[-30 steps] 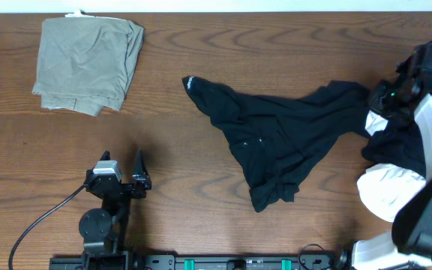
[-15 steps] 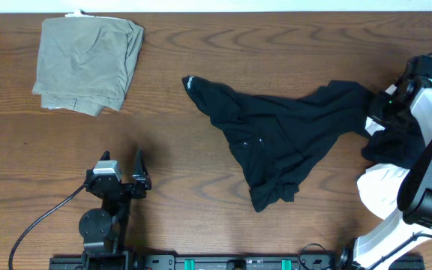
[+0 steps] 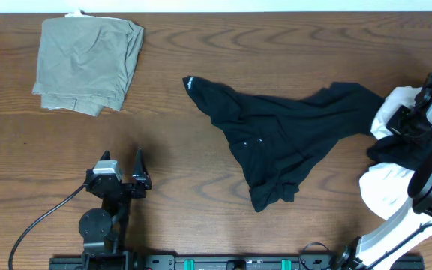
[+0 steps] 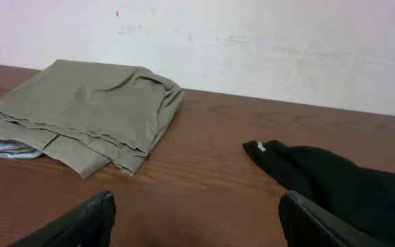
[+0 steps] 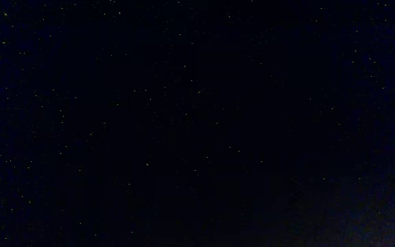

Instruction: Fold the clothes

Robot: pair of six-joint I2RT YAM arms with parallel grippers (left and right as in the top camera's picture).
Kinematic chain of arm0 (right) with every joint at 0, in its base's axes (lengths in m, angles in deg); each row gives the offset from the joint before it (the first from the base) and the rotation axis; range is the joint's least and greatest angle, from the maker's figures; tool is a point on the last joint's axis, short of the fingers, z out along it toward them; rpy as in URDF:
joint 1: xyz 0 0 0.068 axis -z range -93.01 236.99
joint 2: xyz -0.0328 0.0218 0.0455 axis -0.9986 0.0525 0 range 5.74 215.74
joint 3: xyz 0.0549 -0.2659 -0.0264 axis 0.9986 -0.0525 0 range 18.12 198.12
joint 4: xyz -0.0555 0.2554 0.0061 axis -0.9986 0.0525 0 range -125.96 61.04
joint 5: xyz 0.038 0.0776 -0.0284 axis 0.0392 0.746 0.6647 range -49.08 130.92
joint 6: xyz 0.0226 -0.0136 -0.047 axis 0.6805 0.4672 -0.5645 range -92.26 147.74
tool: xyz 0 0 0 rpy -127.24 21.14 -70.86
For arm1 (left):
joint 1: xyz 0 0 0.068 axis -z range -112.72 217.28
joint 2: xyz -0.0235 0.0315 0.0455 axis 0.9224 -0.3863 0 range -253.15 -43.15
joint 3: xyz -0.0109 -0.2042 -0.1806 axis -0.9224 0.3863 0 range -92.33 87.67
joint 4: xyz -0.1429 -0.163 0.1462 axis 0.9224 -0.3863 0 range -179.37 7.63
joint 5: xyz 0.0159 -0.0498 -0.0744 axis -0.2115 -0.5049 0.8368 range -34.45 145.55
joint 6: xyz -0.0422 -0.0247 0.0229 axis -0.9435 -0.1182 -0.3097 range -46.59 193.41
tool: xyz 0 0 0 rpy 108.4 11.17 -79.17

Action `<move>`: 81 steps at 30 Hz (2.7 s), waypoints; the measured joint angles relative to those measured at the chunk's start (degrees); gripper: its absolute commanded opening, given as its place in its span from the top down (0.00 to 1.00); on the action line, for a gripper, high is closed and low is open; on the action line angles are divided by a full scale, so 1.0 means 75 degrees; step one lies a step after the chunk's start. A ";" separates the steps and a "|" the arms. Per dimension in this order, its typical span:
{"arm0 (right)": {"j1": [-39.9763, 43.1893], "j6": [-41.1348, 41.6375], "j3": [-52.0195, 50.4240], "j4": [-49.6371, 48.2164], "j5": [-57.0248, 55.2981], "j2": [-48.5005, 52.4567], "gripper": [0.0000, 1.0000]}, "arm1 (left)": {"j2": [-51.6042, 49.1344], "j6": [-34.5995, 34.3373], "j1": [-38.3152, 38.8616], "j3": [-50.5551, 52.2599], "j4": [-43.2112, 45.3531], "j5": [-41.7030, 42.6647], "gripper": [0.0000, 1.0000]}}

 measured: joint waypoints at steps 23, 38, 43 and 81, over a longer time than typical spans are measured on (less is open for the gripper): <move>0.0609 0.1241 0.2786 0.2655 -0.2154 0.0047 0.99 | 0.0000 0.0000 0.0000 0.0000 0.0000 0.0000 0.22; -0.1938 -0.1300 0.3500 0.4520 0.3351 0.0032 0.42 | 0.0000 0.0000 0.0000 0.0000 0.0000 0.0000 0.22; -0.3480 -0.1734 0.3483 0.5117 0.3783 0.0032 0.06 | 0.0000 0.0000 0.0000 0.0000 0.0000 0.0000 0.22; -0.5753 -0.0965 -0.0650 0.0315 0.3660 -0.0259 0.98 | 0.0000 0.0000 0.0000 0.0000 0.0000 0.0000 0.22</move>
